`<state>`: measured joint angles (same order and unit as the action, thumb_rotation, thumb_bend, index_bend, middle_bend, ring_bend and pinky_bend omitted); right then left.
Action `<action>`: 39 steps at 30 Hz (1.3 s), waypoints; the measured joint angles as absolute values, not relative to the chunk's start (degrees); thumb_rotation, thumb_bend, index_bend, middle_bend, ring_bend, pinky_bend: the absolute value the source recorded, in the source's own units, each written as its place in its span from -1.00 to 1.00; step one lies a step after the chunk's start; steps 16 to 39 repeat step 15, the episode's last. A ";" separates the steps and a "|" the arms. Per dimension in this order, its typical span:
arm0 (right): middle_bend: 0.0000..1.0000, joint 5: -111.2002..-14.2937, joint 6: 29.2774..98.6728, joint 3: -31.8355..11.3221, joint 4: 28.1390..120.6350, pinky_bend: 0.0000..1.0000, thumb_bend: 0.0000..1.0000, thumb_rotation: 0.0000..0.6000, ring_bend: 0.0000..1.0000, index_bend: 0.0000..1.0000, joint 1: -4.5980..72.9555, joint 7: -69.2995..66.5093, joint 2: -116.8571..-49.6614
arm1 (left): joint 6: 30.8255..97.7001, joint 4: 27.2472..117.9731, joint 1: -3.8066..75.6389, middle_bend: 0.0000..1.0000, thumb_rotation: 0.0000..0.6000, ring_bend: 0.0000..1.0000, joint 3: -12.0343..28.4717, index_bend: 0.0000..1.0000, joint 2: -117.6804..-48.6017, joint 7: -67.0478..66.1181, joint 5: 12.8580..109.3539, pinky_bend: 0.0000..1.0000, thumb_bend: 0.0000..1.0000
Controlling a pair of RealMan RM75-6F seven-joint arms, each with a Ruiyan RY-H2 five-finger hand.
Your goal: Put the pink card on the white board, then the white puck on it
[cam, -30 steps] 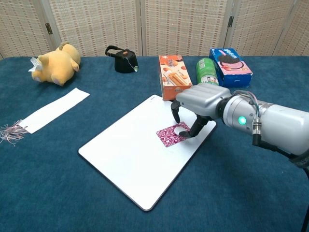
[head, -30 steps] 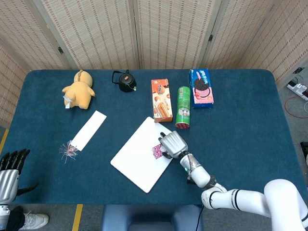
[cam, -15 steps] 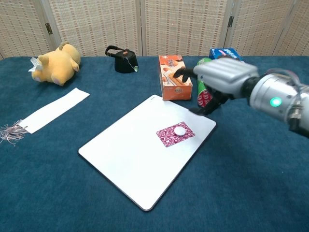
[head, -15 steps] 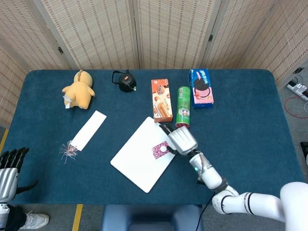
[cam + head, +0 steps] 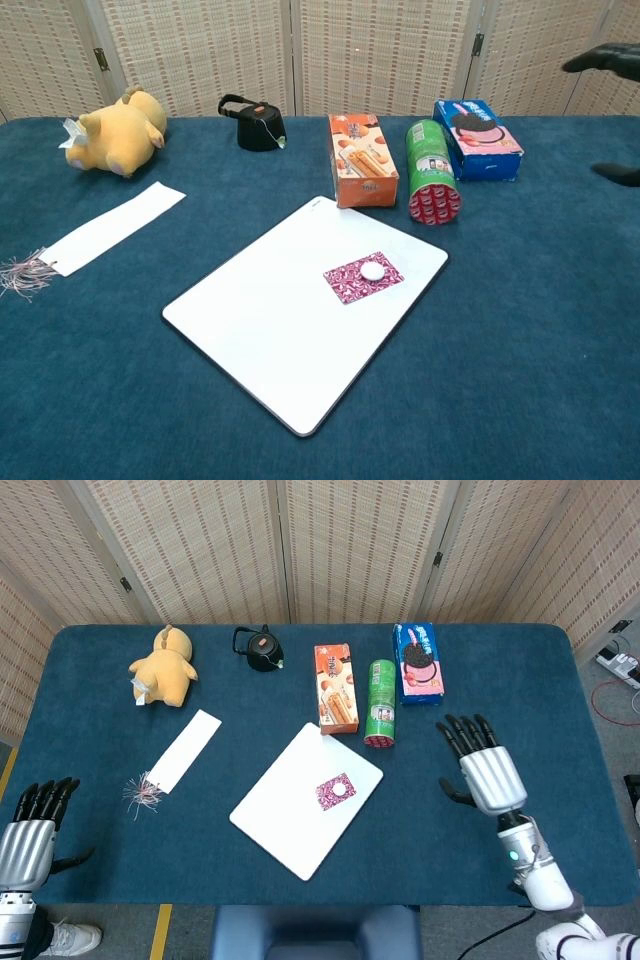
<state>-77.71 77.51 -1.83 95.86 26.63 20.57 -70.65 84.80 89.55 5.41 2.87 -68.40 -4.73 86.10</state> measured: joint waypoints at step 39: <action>-0.97 -84.15 91.37 3.97 97.84 -1.00 -0.25 0.54 -0.95 -1.00 10.92 13.33 -64.03 | 85.59 92.71 5.83 -0.77 1.00 -0.82 3.42 -0.77 -69.16 -8.89 85.72 -0.99 -0.67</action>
